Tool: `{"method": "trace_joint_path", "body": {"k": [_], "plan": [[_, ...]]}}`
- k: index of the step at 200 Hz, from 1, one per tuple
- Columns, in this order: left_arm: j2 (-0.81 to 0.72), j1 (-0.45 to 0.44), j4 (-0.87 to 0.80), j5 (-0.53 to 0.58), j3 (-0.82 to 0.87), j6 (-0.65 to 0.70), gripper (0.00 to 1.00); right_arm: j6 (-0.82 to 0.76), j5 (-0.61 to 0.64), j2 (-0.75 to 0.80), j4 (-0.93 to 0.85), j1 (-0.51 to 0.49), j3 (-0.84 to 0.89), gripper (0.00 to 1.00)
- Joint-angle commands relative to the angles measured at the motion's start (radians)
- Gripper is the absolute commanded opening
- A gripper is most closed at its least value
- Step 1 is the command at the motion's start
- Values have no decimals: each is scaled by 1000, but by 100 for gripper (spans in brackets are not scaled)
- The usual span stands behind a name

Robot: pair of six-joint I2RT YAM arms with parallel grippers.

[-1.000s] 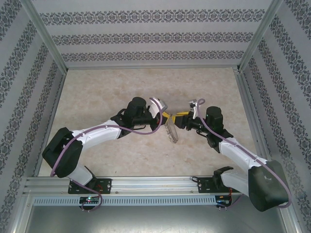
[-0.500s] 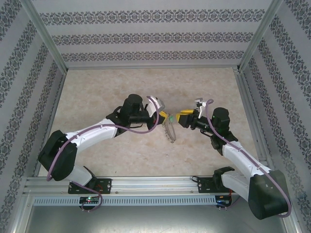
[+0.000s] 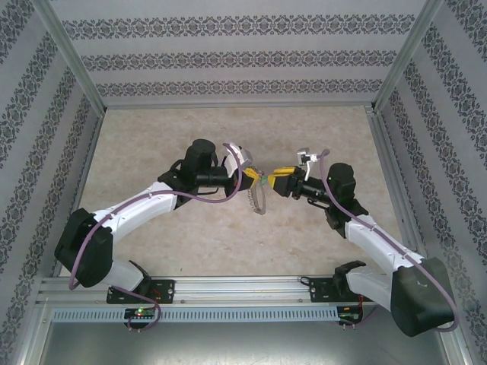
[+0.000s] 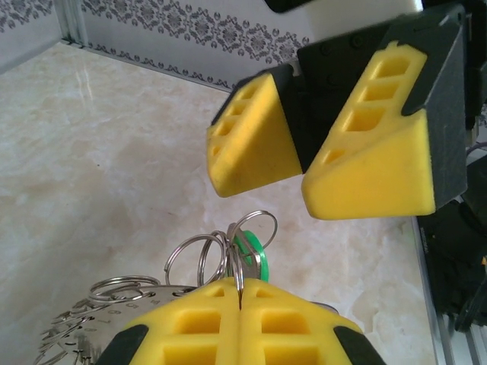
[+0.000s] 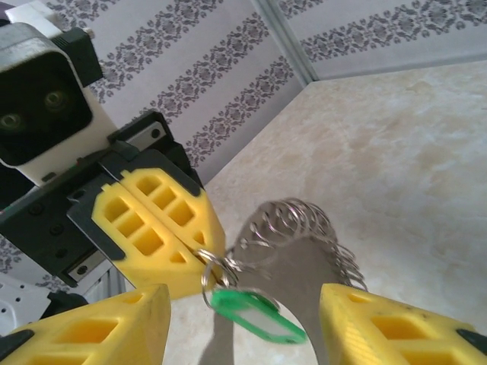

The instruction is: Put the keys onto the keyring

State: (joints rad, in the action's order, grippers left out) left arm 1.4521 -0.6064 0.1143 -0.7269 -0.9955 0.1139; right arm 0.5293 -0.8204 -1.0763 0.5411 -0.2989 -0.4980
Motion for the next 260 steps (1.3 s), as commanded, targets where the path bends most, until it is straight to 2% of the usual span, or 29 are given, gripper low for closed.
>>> {"method": "trace_joint_path", "body": {"k": [1, 19, 89, 143, 150, 160, 179, 224, 260], "plan": [[-27, 13, -7, -41, -40, 33, 0, 5, 6, -13, 44, -22, -47, 53], [-28, 14, -10, -42, -41, 35, 0, 2, 12, -34, 44, -28, -59, 50], [-33, 21, -2, -39, -37, 30, 0, -10, 18, -58, 30, -30, -40, 15], [-40, 25, 7, -38, -32, 28, 0, -13, 15, -47, 17, -29, -21, 14], [-40, 25, 4, -36, -34, 28, 0, -12, 15, -46, 17, -30, -21, 20], [-40, 25, 2, -39, -34, 29, 0, -8, 19, -42, 17, -29, -20, 34], [-42, 25, 2, -39, -32, 29, 0, -3, 21, -31, 18, -29, -25, 44], [-39, 25, 8, -40, -29, 26, 0, 0, 15, -29, 13, -39, -48, 42], [-39, 26, 12, -40, -30, 25, 0, -4, 11, -55, 12, -61, -62, 35]]}}
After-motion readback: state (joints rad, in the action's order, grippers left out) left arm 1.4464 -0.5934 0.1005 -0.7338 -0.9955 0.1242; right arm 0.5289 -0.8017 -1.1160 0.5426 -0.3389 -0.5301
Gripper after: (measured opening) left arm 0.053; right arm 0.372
